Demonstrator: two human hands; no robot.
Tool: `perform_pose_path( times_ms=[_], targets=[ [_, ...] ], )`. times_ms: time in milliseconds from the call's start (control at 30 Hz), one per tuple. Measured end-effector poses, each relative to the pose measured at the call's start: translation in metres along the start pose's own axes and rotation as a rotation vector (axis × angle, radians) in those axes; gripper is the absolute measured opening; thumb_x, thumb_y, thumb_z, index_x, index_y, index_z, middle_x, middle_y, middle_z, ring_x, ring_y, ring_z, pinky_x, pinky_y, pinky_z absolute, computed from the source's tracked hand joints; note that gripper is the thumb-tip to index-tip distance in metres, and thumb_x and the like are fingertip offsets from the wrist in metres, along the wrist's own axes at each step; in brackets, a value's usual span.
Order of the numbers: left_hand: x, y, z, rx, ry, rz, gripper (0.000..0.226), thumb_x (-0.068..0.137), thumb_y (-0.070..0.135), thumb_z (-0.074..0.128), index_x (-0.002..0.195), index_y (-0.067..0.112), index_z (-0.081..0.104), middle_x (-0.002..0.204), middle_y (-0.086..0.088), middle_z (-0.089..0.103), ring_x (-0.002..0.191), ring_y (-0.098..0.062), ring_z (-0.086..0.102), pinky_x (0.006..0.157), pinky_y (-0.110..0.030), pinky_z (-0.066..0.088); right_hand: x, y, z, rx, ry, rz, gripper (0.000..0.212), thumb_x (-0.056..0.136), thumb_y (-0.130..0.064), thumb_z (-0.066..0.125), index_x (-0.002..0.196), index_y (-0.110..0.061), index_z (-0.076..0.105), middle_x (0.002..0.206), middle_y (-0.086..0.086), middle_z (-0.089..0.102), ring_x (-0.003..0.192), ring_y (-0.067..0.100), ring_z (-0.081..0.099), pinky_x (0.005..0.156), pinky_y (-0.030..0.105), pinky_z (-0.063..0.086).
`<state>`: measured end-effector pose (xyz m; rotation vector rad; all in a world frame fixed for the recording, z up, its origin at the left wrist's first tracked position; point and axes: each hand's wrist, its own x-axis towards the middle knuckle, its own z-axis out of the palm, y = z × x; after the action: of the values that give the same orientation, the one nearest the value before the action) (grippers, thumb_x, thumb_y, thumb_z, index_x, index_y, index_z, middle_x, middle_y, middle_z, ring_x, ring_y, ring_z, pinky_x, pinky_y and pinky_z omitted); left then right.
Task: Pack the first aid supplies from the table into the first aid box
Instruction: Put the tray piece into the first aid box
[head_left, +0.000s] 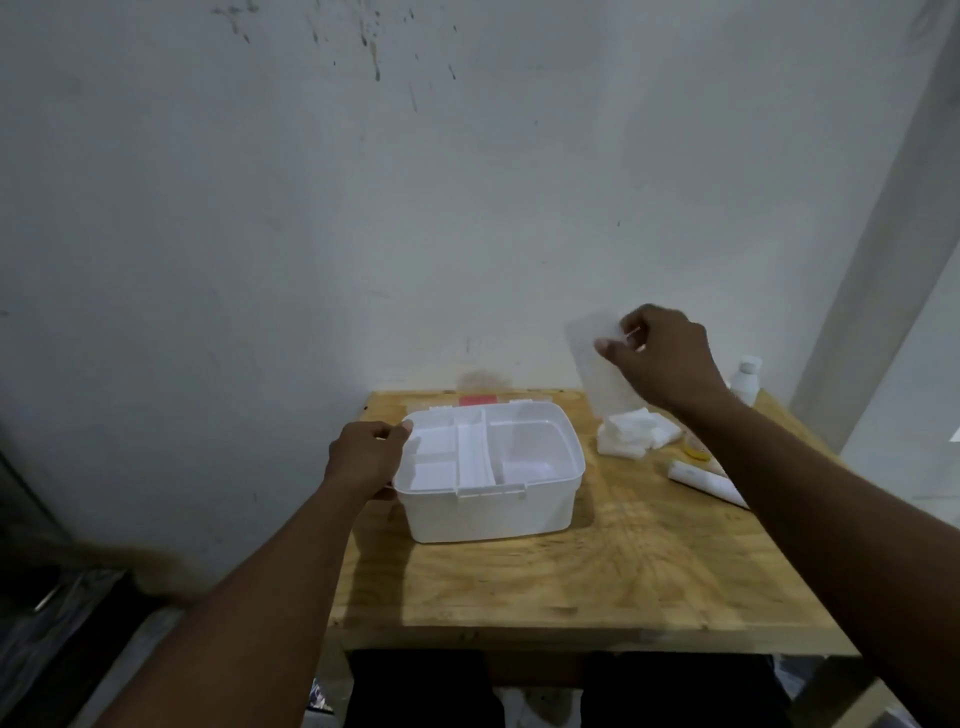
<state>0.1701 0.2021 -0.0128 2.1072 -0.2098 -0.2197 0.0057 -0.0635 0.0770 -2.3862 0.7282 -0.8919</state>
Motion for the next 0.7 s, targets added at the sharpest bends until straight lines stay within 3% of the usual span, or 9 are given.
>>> perform_pose_path(
  times_ms=[67,133,233,367,433,567,700],
  targets=[
    [0.0,0.0,0.0,0.0,0.003,-0.003,0.039,0.097,0.041,0.06,0.118,0.01,0.069,0.11,-0.013,0.069,0.094,-0.032,0.068,0.07,-0.043,0.064,0.003,-0.025,0.004,0.153,-0.069,0.068,0.037,0.079,-0.04,0.076,0.094,-0.006,0.069,0.093,0.011,0.072,0.086,0.029,0.07,0.08,0.048,0.058],
    [0.0,0.0,0.0,0.001,0.006,-0.004,0.038,0.097,0.041,0.06,0.117,0.01,0.07,0.108,-0.012,0.069,0.093,-0.032,0.068,0.07,-0.043,0.064,-0.004,-0.045,0.021,0.153,-0.206,0.105,0.037,0.078,-0.037,0.079,0.088,-0.003,0.069,0.086,0.015,0.073,0.076,0.032,0.072,0.074,0.048,0.061],
    [0.001,0.0,-0.001,0.006,0.0,0.005,0.039,0.097,0.043,0.06,0.116,0.01,0.07,0.103,-0.009,0.068,0.088,-0.029,0.068,0.066,-0.04,0.064,-0.02,-0.059,0.054,-0.104,-0.317,0.074,0.042,0.076,-0.038,0.078,0.096,-0.005,0.061,0.097,0.016,0.068,0.083,0.037,0.07,0.079,0.042,0.059],
    [0.001,-0.001,-0.003,0.01,-0.006,0.011,0.039,0.097,0.043,0.06,0.115,0.011,0.07,0.101,-0.008,0.066,0.087,-0.028,0.067,0.064,-0.039,0.064,-0.031,-0.061,0.087,-0.351,-0.393,0.01,0.025,0.082,-0.02,0.072,0.08,-0.012,0.048,0.1,0.013,0.064,0.083,0.032,0.065,0.066,0.034,0.049],
    [0.002,-0.002,-0.003,0.027,-0.004,0.017,0.039,0.097,0.043,0.059,0.115,0.011,0.071,0.102,-0.008,0.067,0.089,-0.03,0.067,0.064,-0.039,0.064,-0.032,-0.058,0.099,-0.372,-0.443,0.035,0.022,0.083,-0.013,0.069,0.077,-0.013,0.048,0.1,0.012,0.065,0.078,0.029,0.064,0.065,0.035,0.052],
    [0.002,-0.002,-0.002,0.06,0.008,0.031,0.037,0.097,0.044,0.058,0.111,0.012,0.072,0.102,-0.009,0.068,0.088,-0.029,0.067,0.062,-0.038,0.064,-0.037,-0.052,0.119,-0.338,-0.55,0.117,0.026,0.081,-0.011,0.071,0.105,-0.009,0.059,0.108,0.012,0.066,0.093,0.029,0.067,0.072,0.033,0.056],
    [0.002,-0.003,-0.002,0.062,0.008,0.026,0.036,0.097,0.044,0.058,0.108,0.013,0.072,0.1,-0.008,0.068,0.087,-0.028,0.066,0.062,-0.038,0.063,-0.042,-0.044,0.129,-0.396,-0.638,0.154,0.036,0.085,-0.011,0.066,0.12,-0.003,0.059,0.112,0.012,0.066,0.093,0.024,0.062,0.072,0.029,0.048]
  ],
)
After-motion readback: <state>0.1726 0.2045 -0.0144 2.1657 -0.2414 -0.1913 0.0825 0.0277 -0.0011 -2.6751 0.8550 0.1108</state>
